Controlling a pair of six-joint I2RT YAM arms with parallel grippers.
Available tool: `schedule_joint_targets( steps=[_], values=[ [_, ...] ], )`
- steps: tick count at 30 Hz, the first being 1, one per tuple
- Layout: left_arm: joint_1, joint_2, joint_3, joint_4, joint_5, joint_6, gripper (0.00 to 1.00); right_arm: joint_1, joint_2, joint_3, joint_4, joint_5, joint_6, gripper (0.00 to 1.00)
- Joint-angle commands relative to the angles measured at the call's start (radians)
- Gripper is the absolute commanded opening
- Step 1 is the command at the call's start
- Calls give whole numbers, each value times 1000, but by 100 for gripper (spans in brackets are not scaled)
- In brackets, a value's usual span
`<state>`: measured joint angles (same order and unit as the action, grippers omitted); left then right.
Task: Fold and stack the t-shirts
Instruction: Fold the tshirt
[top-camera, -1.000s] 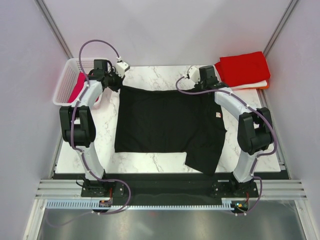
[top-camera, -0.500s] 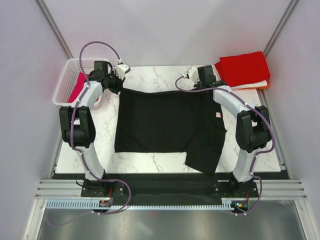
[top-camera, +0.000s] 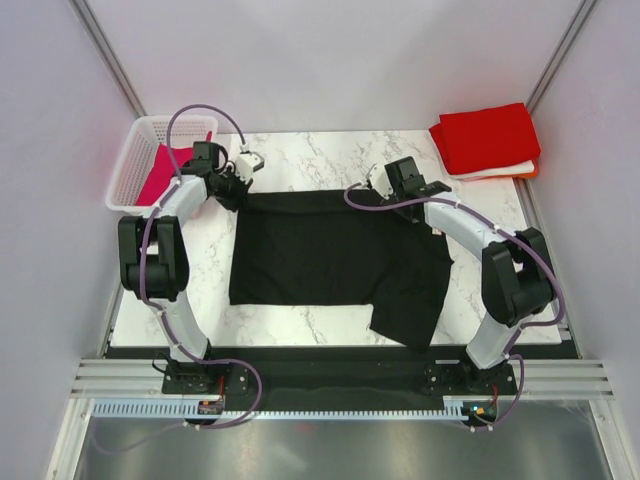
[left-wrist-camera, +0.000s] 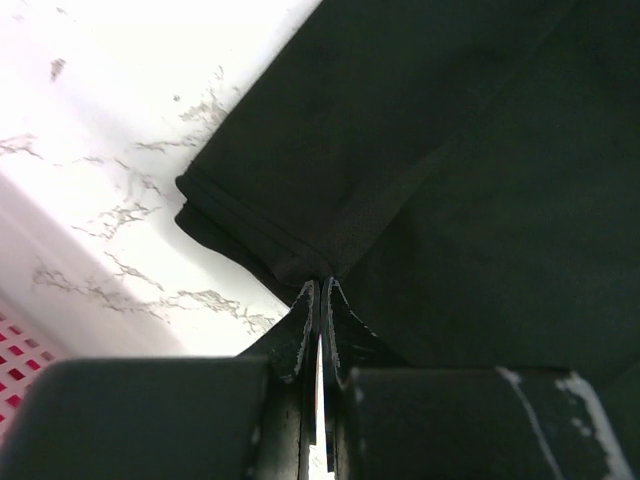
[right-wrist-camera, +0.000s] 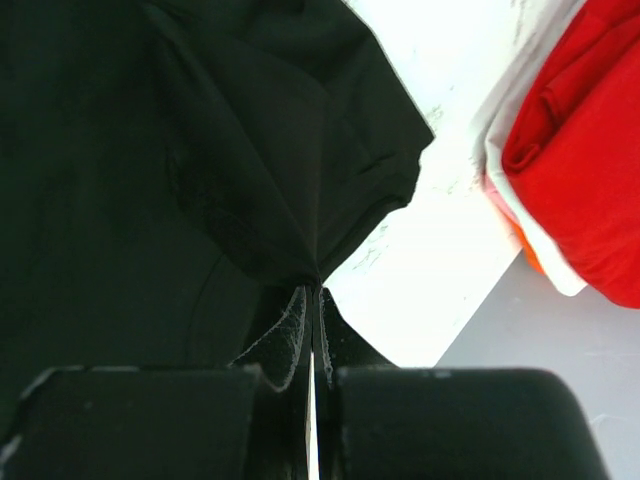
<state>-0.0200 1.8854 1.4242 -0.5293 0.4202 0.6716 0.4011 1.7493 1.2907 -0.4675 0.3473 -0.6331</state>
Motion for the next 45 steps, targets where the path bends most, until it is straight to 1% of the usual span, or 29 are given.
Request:
schedule_joint_targets(
  steps=[1, 10, 13, 14, 16, 17, 18, 19, 21, 22, 24, 27, 28, 29, 31, 32, 38, 45],
  values=[
    [2, -60, -19, -3, -3, 34, 2, 21, -66, -33, -34, -21, 44, 0],
    [18, -68, -70, -23, -31, -15, 2, 53, -106, -94, -71, -47, 65, 0],
    [18, -59, -74, -20, -38, -33, 7, 51, -123, -120, -86, -16, 56, 0],
    [31, -57, -74, -23, -52, -38, 9, 47, -135, -135, -88, -10, 58, 11],
    [57, -60, -71, -20, -60, -58, 13, 33, -151, -143, -98, -19, 56, 17],
    [63, -69, -67, -21, -61, -63, 19, 19, -165, -142, -121, -25, 56, 26],
    [66, -75, -62, -21, -60, -63, 20, 13, -169, -139, -129, -30, 55, 30],
    [68, -84, -45, -21, -58, -60, 20, -4, -177, -133, -134, -33, 55, 33],
    [69, -88, -18, -23, -54, -55, 20, -21, -172, -93, -132, -56, 62, 36],
    [68, -83, 20, -23, -51, -59, 21, -39, -162, -76, -131, -63, 62, 36],
    [69, -48, 85, -24, -34, -78, 26, -54, -99, -16, -120, -76, 78, 37],
    [66, 32, 154, -37, -9, -110, 27, -77, 30, 70, -115, -91, 95, 35],
    [66, 56, 203, -55, 3, -136, 27, -94, 61, 88, -108, -96, 101, 34],
    [66, 78, 226, -63, 20, -148, 26, -100, 120, 126, -97, -100, 105, 33],
    [64, 144, 293, -92, 32, -180, 23, -114, 176, 163, -91, -106, 110, 32],
    [65, 164, 312, -97, 34, -193, 18, -117, 223, 192, -83, -103, 107, 32],
    [63, 282, 404, -115, 40, -234, 9, -169, 346, 277, -48, -88, 99, 30],
    [51, 322, 430, -116, 57, -245, 8, -199, 417, 344, -46, -87, 102, 29]
  ],
)
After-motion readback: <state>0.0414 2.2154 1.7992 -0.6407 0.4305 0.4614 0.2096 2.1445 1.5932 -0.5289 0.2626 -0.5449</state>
